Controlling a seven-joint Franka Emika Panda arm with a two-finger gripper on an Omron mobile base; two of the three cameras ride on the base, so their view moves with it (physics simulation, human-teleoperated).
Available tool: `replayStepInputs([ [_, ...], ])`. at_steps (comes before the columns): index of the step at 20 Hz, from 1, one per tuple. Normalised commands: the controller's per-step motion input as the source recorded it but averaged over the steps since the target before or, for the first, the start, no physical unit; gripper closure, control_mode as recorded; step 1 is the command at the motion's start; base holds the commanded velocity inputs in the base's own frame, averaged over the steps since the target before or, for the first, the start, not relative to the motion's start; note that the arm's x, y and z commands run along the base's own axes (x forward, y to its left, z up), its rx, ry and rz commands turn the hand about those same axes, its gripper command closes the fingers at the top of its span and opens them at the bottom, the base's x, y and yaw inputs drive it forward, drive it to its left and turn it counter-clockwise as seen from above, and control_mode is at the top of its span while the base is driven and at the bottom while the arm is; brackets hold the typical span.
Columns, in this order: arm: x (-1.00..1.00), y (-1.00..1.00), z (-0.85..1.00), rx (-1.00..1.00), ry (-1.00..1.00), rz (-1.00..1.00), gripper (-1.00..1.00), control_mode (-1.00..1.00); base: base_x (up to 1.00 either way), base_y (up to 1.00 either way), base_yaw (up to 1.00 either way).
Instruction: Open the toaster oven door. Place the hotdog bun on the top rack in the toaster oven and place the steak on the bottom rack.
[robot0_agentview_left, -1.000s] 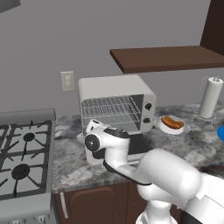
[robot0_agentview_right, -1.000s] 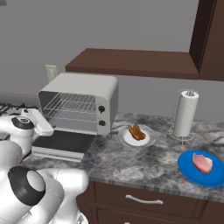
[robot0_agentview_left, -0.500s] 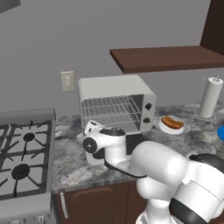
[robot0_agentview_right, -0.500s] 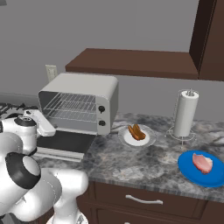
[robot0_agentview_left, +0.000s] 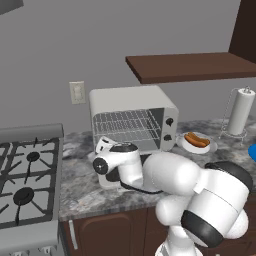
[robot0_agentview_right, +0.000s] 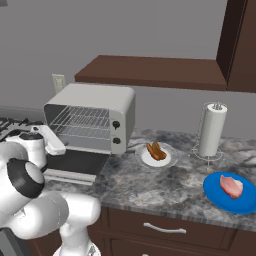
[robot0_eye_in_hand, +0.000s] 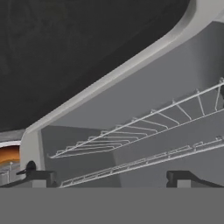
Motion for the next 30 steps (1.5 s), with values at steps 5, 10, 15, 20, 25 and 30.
replayStepInputs([
  [5, 0.16, 0.01, -0.14, -0.03, -0.04, 0.0, -1.0, -1.0, 0.0, 0.0, 0.0],
  [10, 0.19, 0.01, -0.11, -0.05, -0.02, 0.0, -1.0, -1.0, 0.0, 0.0, 0.0],
  [15, 0.06, 0.03, -0.21, -0.03, 0.0, 0.0, -1.0, -1.0, 0.0, 0.0, 0.0],
  [20, 0.18, 0.03, -0.05, 0.0, 0.0, 0.0, -1.0, -1.0, 0.0, 0.0, 0.0],
  [25, 0.2, 0.0, -0.02, 0.0, 0.0, 0.0, -1.0, -1.0, 0.0, 0.0, 0.0],
  [30, 0.22, 0.0, -0.01, 0.0, 0.0, 0.0, -1.0, -1.0, 0.0, 0.0, 0.0],
])
